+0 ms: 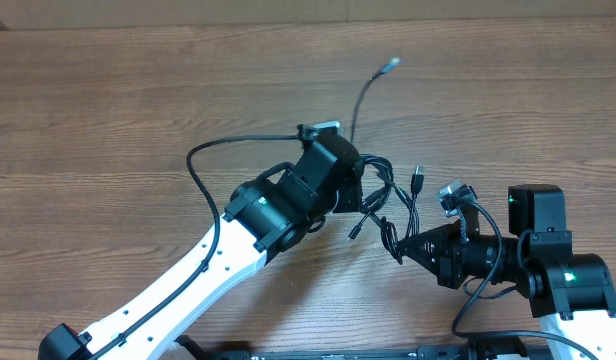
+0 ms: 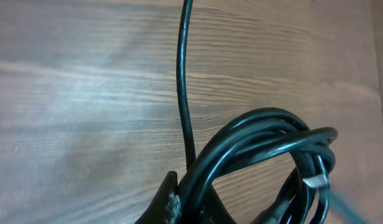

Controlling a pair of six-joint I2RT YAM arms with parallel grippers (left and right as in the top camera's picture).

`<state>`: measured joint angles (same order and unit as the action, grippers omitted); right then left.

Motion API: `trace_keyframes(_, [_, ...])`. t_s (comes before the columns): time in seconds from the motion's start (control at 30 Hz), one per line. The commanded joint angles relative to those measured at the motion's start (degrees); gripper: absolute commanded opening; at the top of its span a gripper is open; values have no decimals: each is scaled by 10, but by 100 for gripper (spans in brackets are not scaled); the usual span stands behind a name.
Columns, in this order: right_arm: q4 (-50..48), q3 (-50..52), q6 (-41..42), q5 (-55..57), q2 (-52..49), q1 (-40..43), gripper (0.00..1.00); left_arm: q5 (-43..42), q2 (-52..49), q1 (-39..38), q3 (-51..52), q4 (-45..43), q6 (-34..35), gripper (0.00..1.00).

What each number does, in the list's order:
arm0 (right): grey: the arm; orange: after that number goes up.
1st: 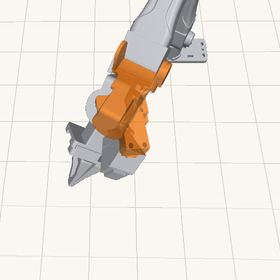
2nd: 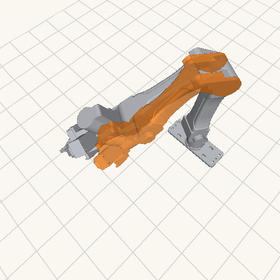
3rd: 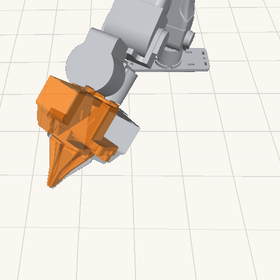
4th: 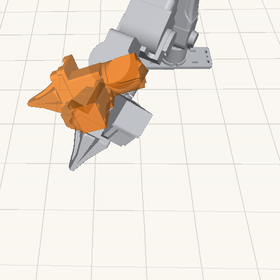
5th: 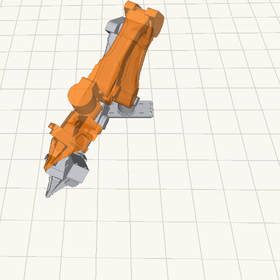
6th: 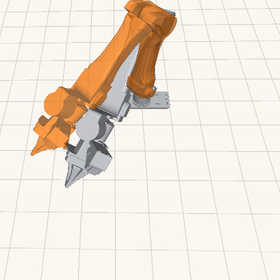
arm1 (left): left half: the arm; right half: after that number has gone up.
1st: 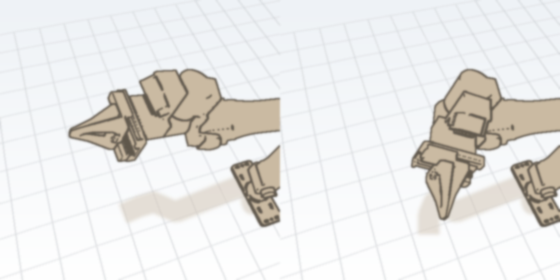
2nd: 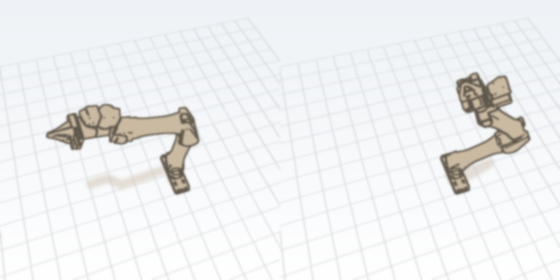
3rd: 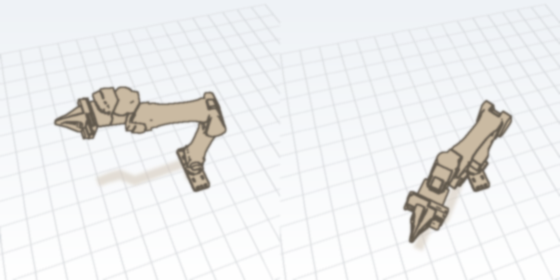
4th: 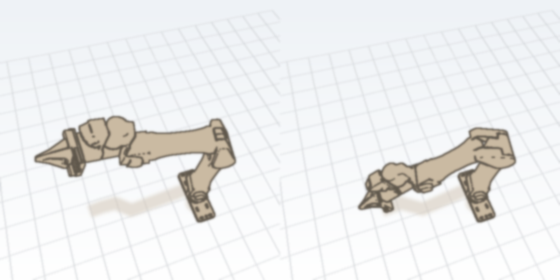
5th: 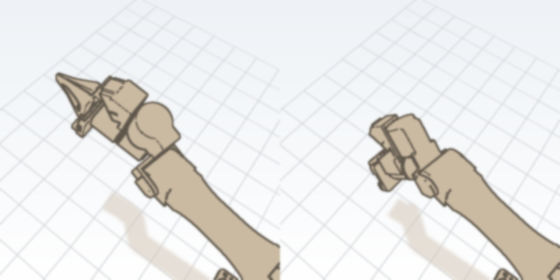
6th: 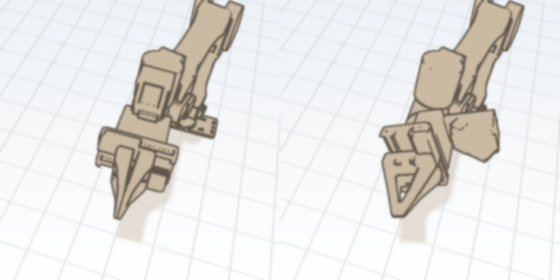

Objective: Untangle cables

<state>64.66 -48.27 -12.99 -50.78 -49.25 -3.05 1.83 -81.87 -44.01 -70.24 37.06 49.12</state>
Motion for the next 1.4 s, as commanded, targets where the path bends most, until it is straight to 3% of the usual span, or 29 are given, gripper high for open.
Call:
trace_keyframes(0.0, [0, -13, -6, -16, 1, -3, 4, 51, 14, 20, -15, 1, 87, 4])
trace_keyframes(0.37, [-10, -13, -2, 46, 1, -2, 7, 61, 14, 21, -15, 41, 110, 4])
trace_keyframes(0.4, [-14, -13, 7, 52, 1, -2, 24, 61, 14, 21, -15, 41, 112, 4])
trace_keyframes(0.47, [-25, -13, 32, 60, 1, -2, 44, 60, 14, 20, -15, 43, 113, 4])
trace_keyframes(0.5, [-34, -13, 47, 68, 1, -2, 61, 60, 14, 20, -15, 46, 113, 4])
trace_keyframes(0.6, [-57, -13, 109, 96, 1, -2, 79, 53, 14, 20, -15, 51, 89, 4])
trace_keyframes(0.73, [-71, -13, 132, 109, 1, -2, 90, 30, 14, 20, -15, 46, 11, 4])
trace_keyframes(0.87, [-71, -13, 132, 109, 1, -2, 98, -3, 14, 20, -15, 42, -70, 4])
trace_keyframes(1.17, [-70, -13, 132, 106, 1, -2, 98, -156, 14, 20, -15, 5, -268, 4])
trace_keyframes(1.37, [-67, -13, 132, 96, 1, -2, 95, -201, 14, 19, -15, -1, -327, 4])
